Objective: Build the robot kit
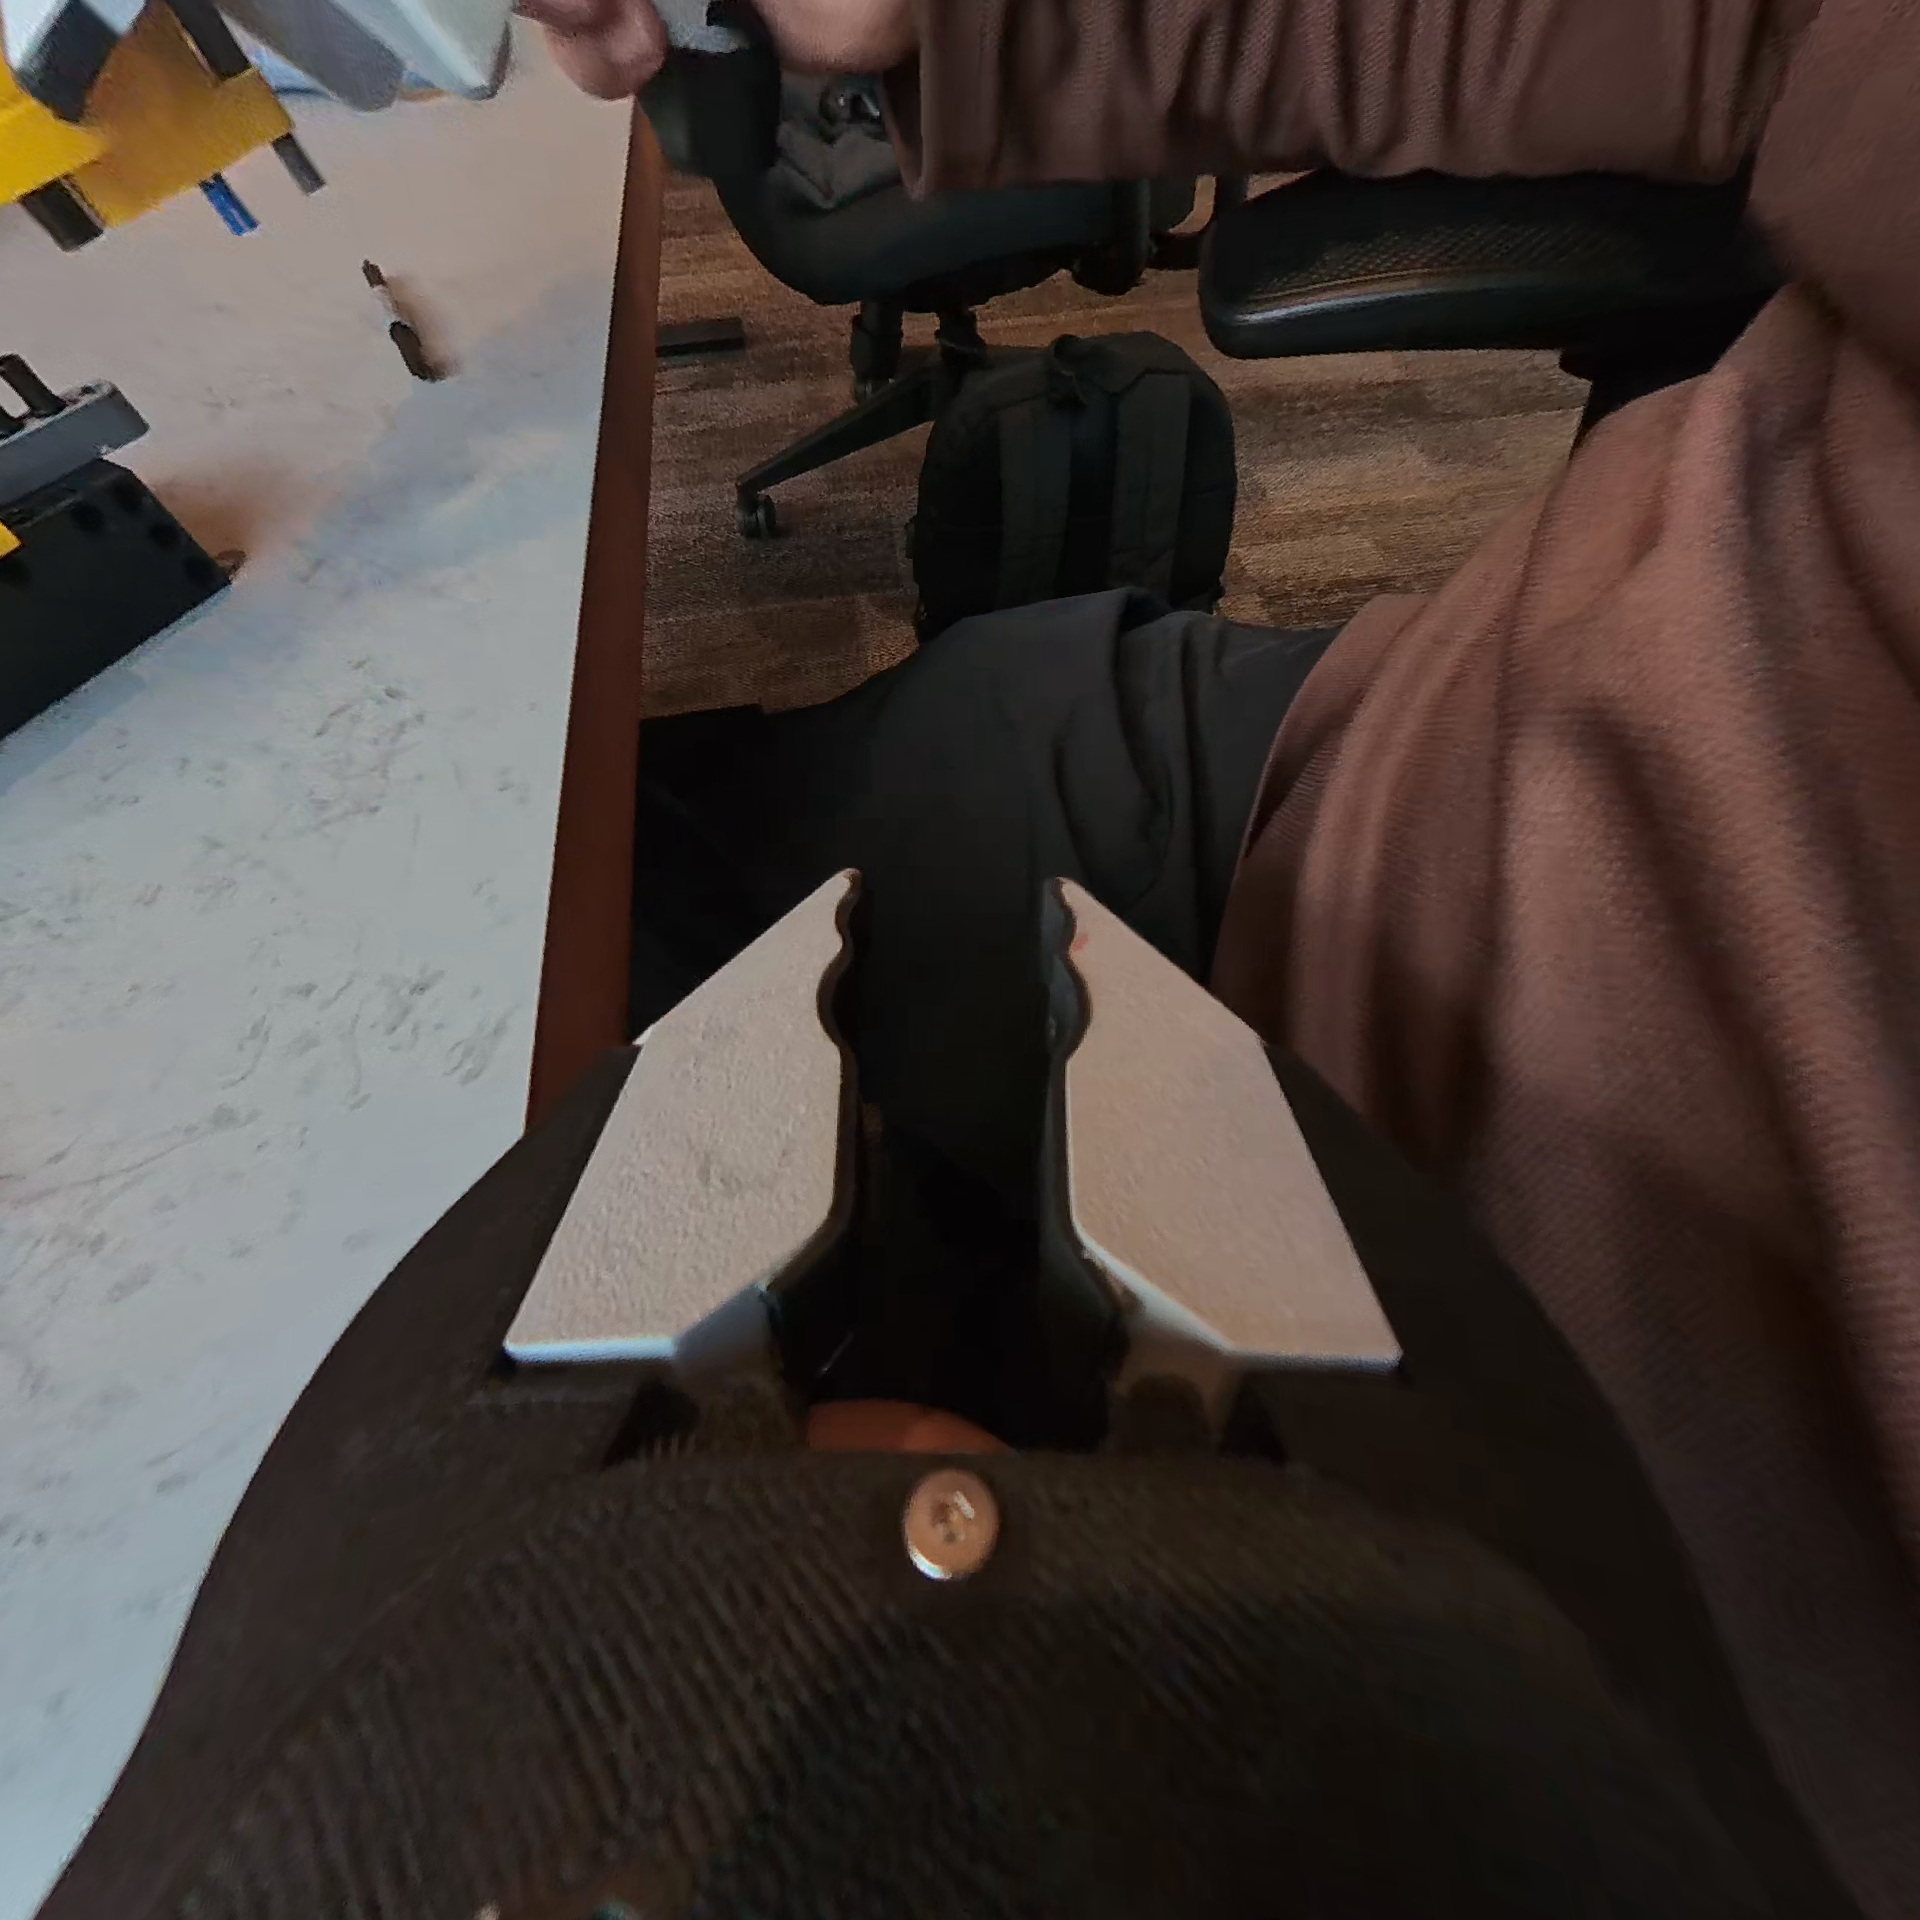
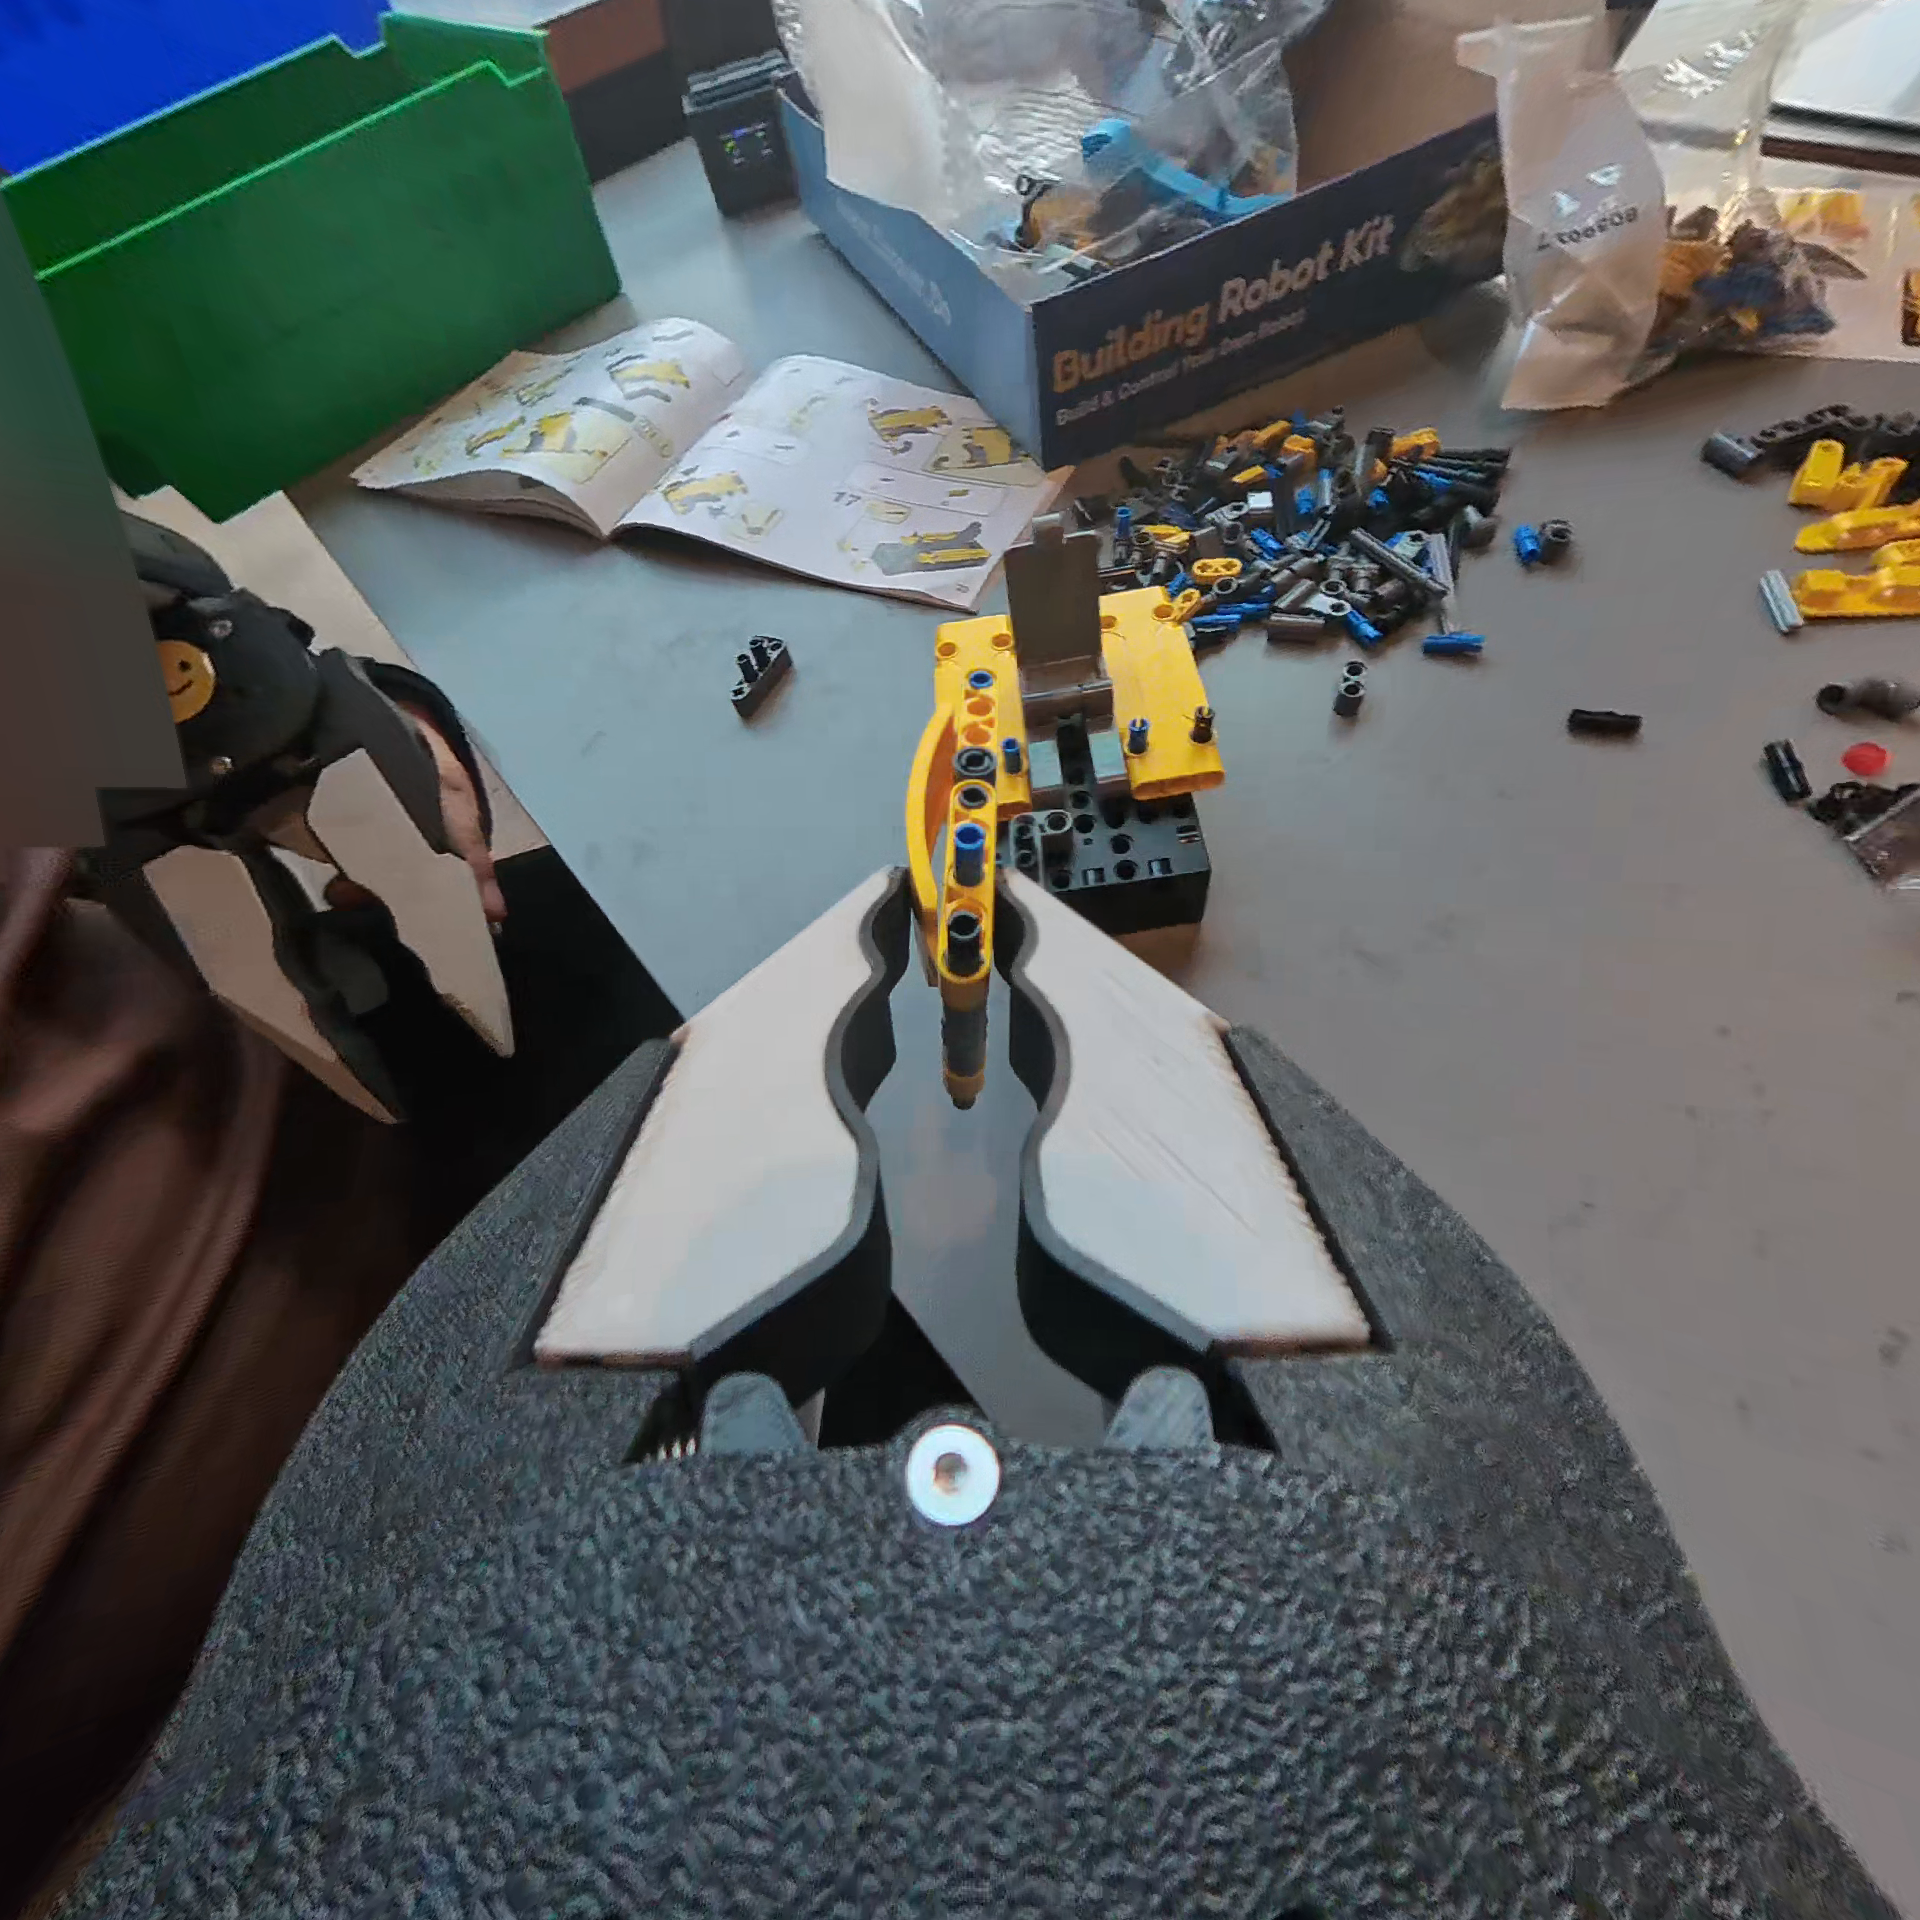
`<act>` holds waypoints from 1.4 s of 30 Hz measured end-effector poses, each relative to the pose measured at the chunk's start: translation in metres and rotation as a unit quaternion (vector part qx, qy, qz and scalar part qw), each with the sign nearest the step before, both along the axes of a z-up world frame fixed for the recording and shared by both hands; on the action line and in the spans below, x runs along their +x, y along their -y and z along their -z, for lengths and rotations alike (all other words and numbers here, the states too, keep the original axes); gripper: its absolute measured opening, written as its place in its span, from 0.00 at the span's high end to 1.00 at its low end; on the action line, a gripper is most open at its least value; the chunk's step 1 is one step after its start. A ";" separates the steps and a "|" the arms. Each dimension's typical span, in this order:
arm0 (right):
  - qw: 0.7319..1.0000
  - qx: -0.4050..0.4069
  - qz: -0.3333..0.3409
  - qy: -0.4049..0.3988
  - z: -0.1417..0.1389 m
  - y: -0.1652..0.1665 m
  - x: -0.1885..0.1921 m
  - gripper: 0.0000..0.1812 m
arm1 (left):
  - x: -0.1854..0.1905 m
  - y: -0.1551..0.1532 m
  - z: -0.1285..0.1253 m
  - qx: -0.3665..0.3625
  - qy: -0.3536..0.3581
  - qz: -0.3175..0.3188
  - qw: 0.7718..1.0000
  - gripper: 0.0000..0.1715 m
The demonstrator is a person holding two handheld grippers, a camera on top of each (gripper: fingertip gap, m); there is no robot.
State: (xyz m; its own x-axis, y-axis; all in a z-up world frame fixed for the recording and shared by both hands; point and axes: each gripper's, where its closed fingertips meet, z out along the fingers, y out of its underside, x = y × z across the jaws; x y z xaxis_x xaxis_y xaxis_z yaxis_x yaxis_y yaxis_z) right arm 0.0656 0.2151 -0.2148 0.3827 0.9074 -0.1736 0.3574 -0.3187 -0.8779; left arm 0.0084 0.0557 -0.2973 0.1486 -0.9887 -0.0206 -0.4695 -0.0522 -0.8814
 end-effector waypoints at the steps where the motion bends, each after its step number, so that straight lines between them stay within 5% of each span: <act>1: 1.000 -0.007 0.006 0.001 0.001 -0.004 0.001 0.92 | 0.001 0.001 -0.003 -0.005 0.009 0.001 1.000 0.82; 10: 0.996 -0.084 -0.019 -0.017 0.002 -0.012 0.015 0.92 | 0.002 -0.031 -0.069 -0.021 0.096 -0.048 0.994 0.86; 14: 0.995 -0.092 -0.012 -0.042 -0.010 -0.017 0.026 0.92 | -0.011 -0.087 -0.104 0.038 0.094 -0.123 0.987 0.92; 21: 0.995 -0.083 -0.018 -0.048 -0.025 -0.015 0.039 0.92 | 0.001 -0.166 -0.154 0.074 0.098 -0.133 0.984 0.91; 27: 0.993 -0.106 -0.029 -0.038 -0.005 -0.016 0.025 0.92 | 0.031 -0.205 -0.117 0.058 0.007 -0.026 0.998 0.93; 32: 0.993 -0.105 -0.034 -0.045 0.001 -0.016 0.018 0.92 | 0.041 -0.202 -0.102 0.023 -0.003 0.046 0.999 0.97; 42: 0.996 -0.072 -0.044 -0.023 0.014 -0.013 0.012 0.92 | 0.041 -0.203 -0.096 0.028 -0.005 0.065 0.997 0.93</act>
